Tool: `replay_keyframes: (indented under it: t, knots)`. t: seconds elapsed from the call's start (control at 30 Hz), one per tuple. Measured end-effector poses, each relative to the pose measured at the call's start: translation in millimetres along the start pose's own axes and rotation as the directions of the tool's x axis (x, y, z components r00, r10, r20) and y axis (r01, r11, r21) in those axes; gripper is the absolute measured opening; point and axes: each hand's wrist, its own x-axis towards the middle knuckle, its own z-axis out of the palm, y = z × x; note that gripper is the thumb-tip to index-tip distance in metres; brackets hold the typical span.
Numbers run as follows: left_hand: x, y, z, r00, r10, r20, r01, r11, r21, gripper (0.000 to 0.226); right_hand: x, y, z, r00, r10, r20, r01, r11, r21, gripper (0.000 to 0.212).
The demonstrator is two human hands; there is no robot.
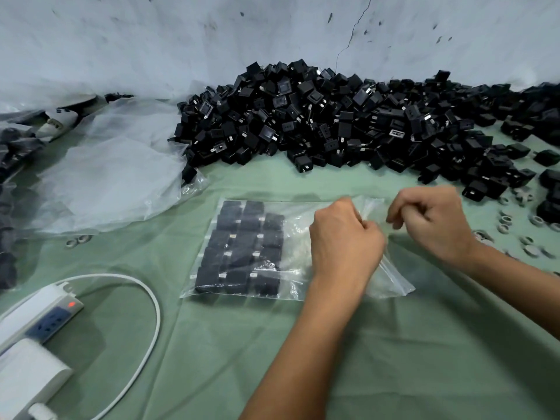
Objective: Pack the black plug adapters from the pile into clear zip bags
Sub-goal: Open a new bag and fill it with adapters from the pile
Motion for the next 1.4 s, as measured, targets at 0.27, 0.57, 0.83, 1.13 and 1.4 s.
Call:
replay_keyframes:
  t: [0.27, 0.57, 0.83, 1.13, 1.4]
  knots:
    - [-4.8, -19.1, 12.3, 0.993, -0.022, 0.119, 0.020, 1.000, 0.023, 0.010, 128.1, 3.5, 64.0, 0.915, -0.076, 0.397, 0.255, 0.871, -0.419, 0.047]
    - [0.6, -22.8, 13.3, 0.989, -0.071, 0.131, 0.071, 0.997, 0.003, 0.011, 149.2, -8.4, 92.4, 0.823, 0.140, 0.550, 0.277, 0.746, -0.605, 0.041]
    - [0.3, -24.6, 17.5, 0.992, -0.092, 0.092, 0.093, 0.996, -0.004, 0.007, 109.6, 8.4, 34.1, 0.877, 0.320, 0.358, -0.041, 0.793, -0.608, 0.033]
    - [-7.6, -16.8, 15.7, 0.986, -0.167, 0.002, 0.166, 0.976, -0.138, 0.008, -1.4, -19.8, -20.0, 0.884, 0.299, 0.359, -0.356, 0.928, 0.105, 0.020]
    - [-17.8, 17.8, -9.7, 0.995, 0.029, -0.093, -0.038, 0.995, -0.093, 0.009, -4.9, -46.0, -26.5, 0.732, 0.226, 0.643, -0.308, 0.951, 0.017, 0.029]
